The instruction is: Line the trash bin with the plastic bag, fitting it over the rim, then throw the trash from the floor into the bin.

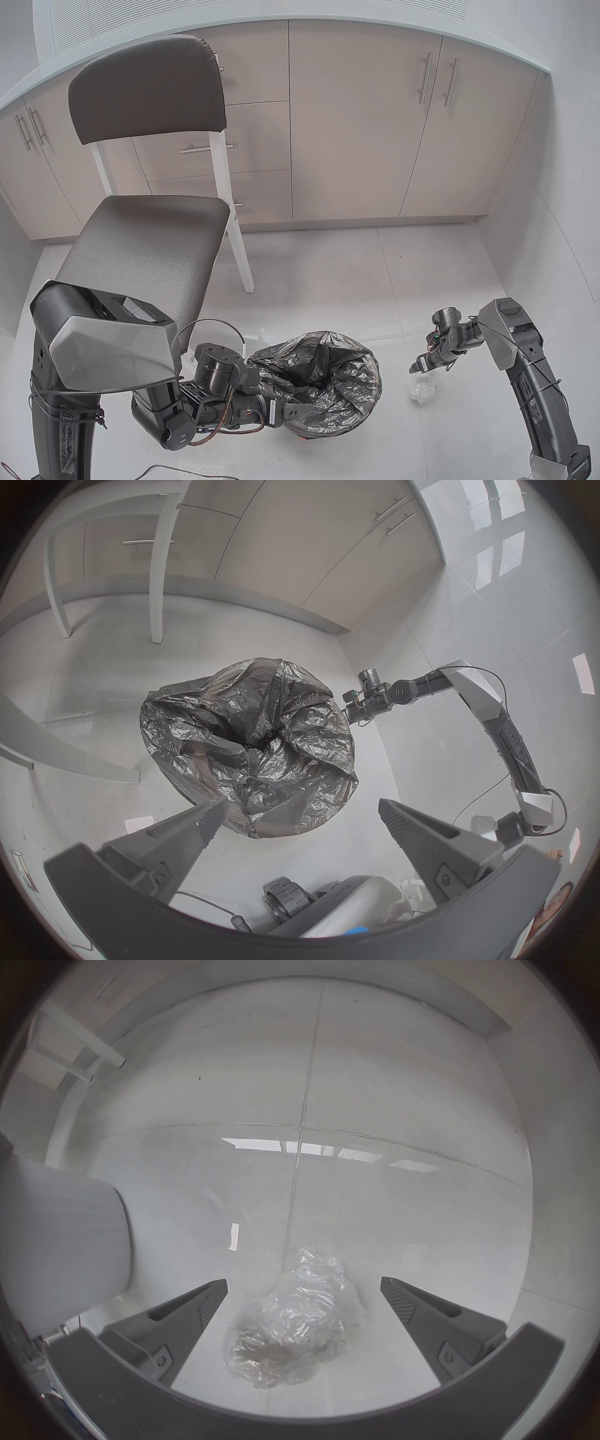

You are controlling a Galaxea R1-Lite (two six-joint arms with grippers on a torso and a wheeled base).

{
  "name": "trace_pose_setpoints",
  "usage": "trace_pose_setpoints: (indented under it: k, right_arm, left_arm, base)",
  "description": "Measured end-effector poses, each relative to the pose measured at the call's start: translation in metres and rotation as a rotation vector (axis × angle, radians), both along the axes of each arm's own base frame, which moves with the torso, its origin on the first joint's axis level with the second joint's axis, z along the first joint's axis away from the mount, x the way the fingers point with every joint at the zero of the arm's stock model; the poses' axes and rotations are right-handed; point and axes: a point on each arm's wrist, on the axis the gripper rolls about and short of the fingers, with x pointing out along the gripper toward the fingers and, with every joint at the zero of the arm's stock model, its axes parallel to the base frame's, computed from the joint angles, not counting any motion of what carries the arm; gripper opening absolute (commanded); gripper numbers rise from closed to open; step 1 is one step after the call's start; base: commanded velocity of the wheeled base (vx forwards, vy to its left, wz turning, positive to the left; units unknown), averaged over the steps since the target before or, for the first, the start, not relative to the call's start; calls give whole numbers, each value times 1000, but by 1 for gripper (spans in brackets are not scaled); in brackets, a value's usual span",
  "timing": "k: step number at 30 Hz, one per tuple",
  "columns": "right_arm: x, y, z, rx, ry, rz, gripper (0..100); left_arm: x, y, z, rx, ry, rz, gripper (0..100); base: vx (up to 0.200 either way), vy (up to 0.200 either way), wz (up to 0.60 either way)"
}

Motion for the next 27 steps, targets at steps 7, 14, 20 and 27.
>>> trace_pose_setpoints:
  k: [7, 14, 20, 27]
  right_arm:
    - [0, -8, 0, -32, -3, 14, 100]
    - [4, -11, 2, -115, -45, 42, 100]
    - [1, -11, 1, -155, -4, 52, 100]
    - [-2, -11, -1, -152, 24, 54, 100]
  left_arm:
    - [0, 0, 0, 0, 0, -1, 100]
    - [0, -1, 0, 0, -1, -1, 100]
    - [0, -1, -1, 0, -1, 0, 100]
    - [0, -1, -1, 2, 0, 1, 100]
  base:
    - [0, 0, 0]
    - [0, 0, 0]
    - [0, 0, 0]
    - [0, 0, 0]
